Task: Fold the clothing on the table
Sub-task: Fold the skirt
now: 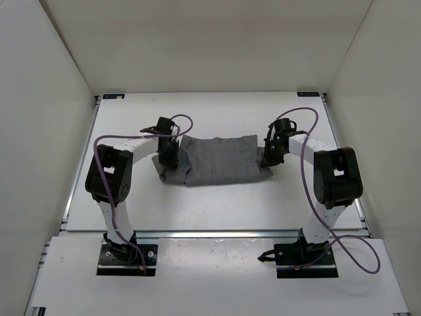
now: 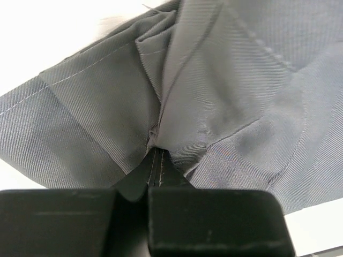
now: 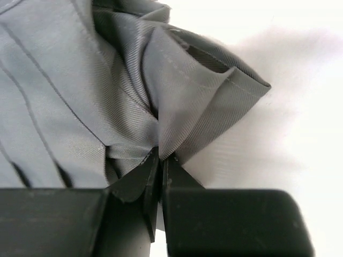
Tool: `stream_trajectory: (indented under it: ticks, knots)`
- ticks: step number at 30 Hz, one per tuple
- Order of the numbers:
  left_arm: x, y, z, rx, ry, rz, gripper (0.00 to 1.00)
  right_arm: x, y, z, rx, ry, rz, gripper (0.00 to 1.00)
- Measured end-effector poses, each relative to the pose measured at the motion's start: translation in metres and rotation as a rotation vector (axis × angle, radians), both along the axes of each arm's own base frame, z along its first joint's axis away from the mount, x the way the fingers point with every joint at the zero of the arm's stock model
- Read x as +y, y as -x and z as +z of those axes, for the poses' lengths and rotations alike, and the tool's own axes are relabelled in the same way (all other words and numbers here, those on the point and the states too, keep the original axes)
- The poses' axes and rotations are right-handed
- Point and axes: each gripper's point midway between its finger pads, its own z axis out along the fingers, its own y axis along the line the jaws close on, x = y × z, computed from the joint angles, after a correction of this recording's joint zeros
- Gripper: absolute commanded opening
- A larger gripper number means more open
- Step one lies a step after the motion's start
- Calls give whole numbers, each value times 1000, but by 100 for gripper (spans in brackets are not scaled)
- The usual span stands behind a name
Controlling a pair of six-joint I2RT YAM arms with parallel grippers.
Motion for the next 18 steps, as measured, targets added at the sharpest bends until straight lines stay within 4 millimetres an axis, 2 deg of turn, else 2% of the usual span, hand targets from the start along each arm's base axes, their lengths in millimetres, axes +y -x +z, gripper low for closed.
stream_trajectory:
  ticks: [4,8,10,12,14,16,18]
  knots:
    - [-25,1,0,-2,45,-36,0,-5,-17,20,-33,15,8,0]
    - [-67,-4,0,-1,117,-85,0,2,-58,74,-175,-14,39,0]
    - [-88,-6,1,2,159,-100,0,12,-74,104,-259,-33,67,0]
    - [-106,-10,1,5,210,-106,0,34,-82,134,-333,-62,119,0]
    - [-122,-15,1,10,253,-106,0,64,-81,156,-383,-98,188,0]
    - [-133,-20,2,18,286,-99,0,98,-72,168,-407,-133,268,0]
    - [-140,-27,2,22,311,-93,0,130,-56,170,-404,-167,342,0]
